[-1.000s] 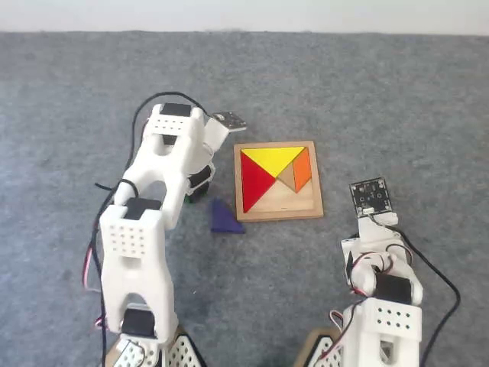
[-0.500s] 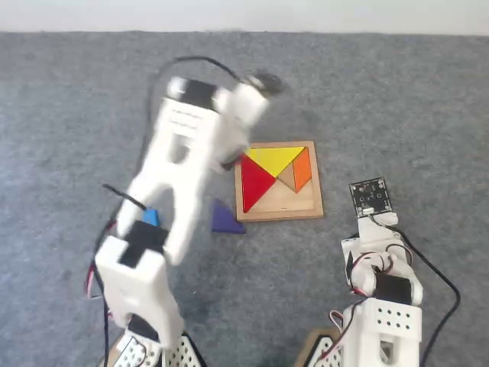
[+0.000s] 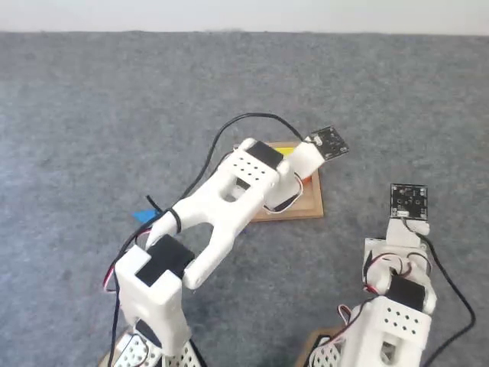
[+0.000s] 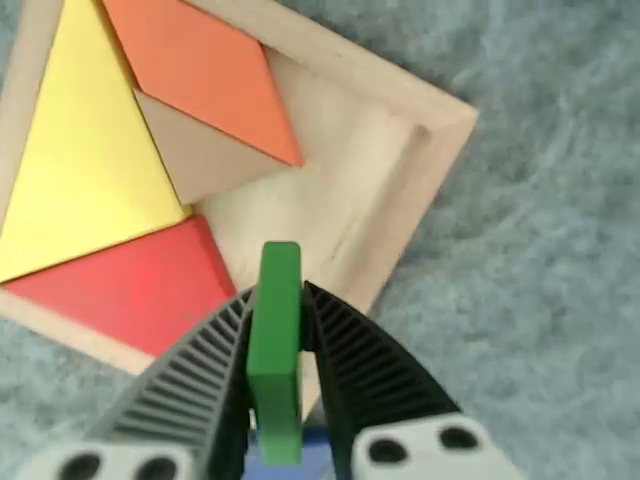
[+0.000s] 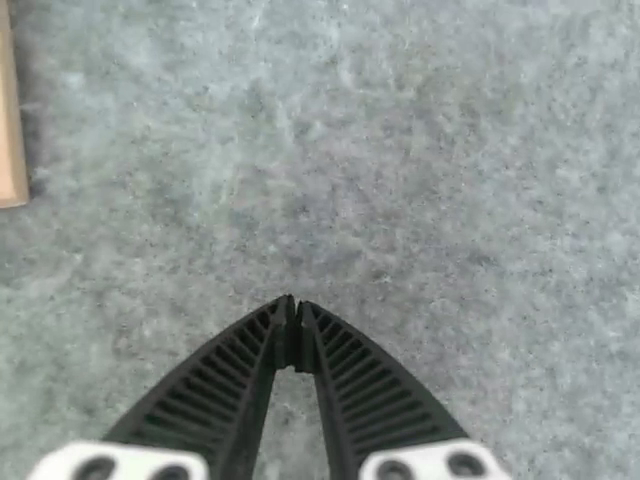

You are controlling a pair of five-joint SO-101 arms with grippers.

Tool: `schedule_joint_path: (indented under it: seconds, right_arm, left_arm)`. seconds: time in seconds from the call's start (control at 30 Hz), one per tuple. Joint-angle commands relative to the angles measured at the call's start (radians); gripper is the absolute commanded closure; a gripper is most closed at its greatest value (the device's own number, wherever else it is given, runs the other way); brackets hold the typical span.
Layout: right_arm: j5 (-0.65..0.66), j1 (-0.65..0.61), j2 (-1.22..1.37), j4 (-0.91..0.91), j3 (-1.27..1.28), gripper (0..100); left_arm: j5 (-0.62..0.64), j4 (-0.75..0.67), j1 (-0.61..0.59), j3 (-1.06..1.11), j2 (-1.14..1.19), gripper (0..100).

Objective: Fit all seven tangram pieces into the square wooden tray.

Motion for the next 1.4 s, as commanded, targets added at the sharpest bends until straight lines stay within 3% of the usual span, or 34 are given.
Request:
schedule_joint_path:
  seconds: [0.0, 0.13, 0.67, 0.87, 1.13, 1.37]
  right_arm:
    - [-0.011, 0.005, -0.016, -0.022, -0.068, 99.1]
    - [-0.006, 0.005, -0.016, -0.022, -0.066, 99.1]
    - [-0.003, -0.035, -0.016, -0.021, -0.06, 99.1]
    - [-0.003, -0.035, -0.016, -0.021, -0.06, 99.1]
    - [-0.003, -0.036, -0.016, -0.022, -0.06, 99.1]
    - [-0.003, -0.036, -0.016, -0.022, -0.06, 99.1]
  left_arm:
    - [0.015, -0.08, 0.006, 0.01, -0.069, 92]
    - [0.032, -0.084, 0.002, 0.01, -0.069, 84]
    - [-0.023, -0.153, -0.178, 0.004, -0.074, 84]
    - [-0.026, -0.16, -0.195, -0.024, -0.077, 84]
    - [0.031, -0.341, -0.175, -0.039, 0.064, 84]
    - [0.028, -0.296, -0.183, -0.039, 0.104, 84]
